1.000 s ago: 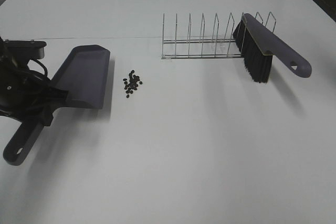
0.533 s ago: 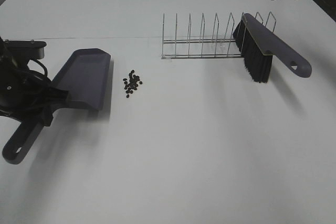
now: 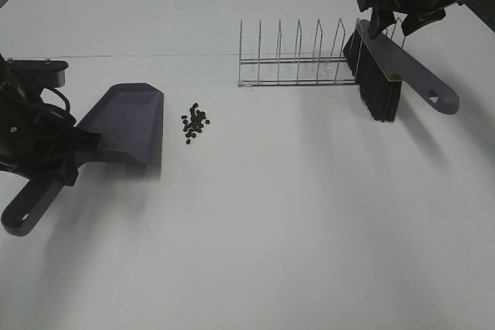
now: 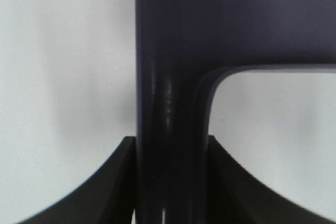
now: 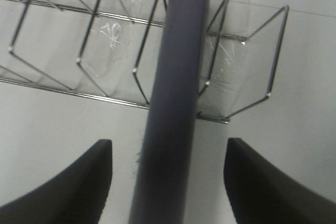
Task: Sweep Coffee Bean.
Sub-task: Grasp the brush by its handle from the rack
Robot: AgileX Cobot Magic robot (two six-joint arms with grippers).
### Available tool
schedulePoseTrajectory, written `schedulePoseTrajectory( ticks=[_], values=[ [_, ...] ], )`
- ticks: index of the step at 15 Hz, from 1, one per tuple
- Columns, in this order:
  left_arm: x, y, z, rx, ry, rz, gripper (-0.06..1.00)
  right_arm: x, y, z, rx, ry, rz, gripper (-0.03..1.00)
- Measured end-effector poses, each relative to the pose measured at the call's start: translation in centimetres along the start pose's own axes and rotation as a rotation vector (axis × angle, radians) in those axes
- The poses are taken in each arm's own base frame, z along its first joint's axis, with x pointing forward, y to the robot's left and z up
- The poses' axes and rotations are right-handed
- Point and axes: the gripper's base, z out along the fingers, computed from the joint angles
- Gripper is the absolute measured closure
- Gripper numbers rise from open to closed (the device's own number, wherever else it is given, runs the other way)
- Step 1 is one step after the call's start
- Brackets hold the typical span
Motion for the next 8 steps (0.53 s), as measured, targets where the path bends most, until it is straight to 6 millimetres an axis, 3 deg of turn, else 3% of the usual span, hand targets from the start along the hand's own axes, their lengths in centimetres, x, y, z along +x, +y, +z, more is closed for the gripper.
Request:
schedulePoseTrajectory(
  ticks=[8],
  values=[
    [0.0,0.0,0.0,0.000,0.001,0.000,0.62,1.1,-0.2,4.2,0.019,0.027,0.001,0.45]
  ],
)
